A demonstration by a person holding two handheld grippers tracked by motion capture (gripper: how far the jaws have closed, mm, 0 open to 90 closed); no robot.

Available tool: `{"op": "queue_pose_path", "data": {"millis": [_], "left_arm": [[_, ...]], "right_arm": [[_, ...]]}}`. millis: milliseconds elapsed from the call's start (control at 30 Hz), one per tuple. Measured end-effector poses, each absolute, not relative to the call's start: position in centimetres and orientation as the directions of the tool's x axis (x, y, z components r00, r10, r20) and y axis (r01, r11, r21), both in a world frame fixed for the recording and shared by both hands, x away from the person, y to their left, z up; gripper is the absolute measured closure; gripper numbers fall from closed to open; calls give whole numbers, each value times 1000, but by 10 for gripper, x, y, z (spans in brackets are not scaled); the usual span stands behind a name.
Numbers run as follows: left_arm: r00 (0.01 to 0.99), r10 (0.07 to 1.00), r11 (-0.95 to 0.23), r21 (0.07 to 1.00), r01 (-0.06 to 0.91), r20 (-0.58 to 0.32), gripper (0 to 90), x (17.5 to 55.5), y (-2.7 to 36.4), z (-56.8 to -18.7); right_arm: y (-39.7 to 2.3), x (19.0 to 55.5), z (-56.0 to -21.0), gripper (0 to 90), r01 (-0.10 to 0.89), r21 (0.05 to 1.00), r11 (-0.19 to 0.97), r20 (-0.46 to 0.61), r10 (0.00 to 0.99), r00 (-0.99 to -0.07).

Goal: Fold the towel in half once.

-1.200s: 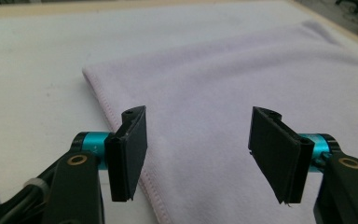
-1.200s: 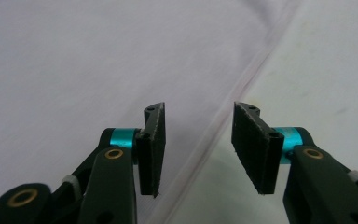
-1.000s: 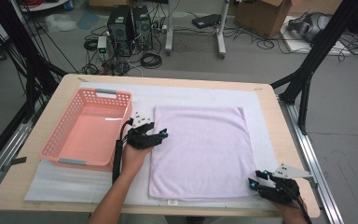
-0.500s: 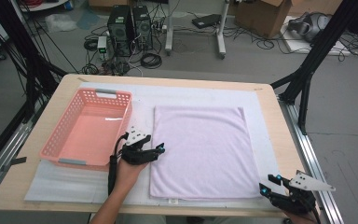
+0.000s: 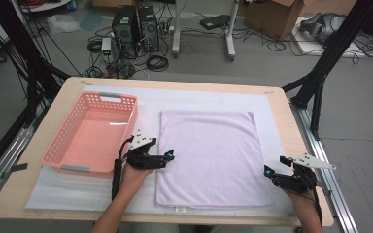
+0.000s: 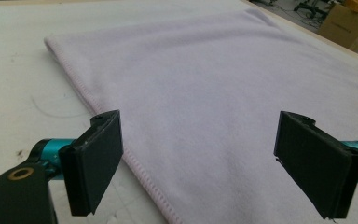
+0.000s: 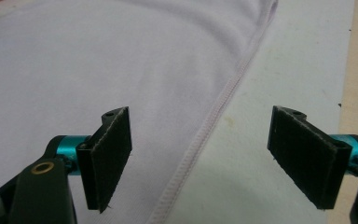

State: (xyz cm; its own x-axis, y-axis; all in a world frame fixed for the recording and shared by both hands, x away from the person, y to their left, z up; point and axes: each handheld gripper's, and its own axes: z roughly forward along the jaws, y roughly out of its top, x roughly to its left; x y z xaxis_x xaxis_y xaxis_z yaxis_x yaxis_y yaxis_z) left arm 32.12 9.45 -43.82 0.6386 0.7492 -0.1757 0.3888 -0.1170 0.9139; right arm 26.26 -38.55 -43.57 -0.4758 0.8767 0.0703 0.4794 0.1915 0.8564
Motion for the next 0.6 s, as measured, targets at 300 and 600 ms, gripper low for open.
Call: {"op": "queue_pose_path", "data": {"millis": [300,600], "left_arm": [[659,722,-100,911,401,-211,161,322,96,-438],[662,722,-110,911,398,-202,165,320,97,-438]], "right_arm": [[-379,279,-437,183,460,859,223,45,864,-502],[-375,285,-437,180,462,860,215,59,859,-509]]}}
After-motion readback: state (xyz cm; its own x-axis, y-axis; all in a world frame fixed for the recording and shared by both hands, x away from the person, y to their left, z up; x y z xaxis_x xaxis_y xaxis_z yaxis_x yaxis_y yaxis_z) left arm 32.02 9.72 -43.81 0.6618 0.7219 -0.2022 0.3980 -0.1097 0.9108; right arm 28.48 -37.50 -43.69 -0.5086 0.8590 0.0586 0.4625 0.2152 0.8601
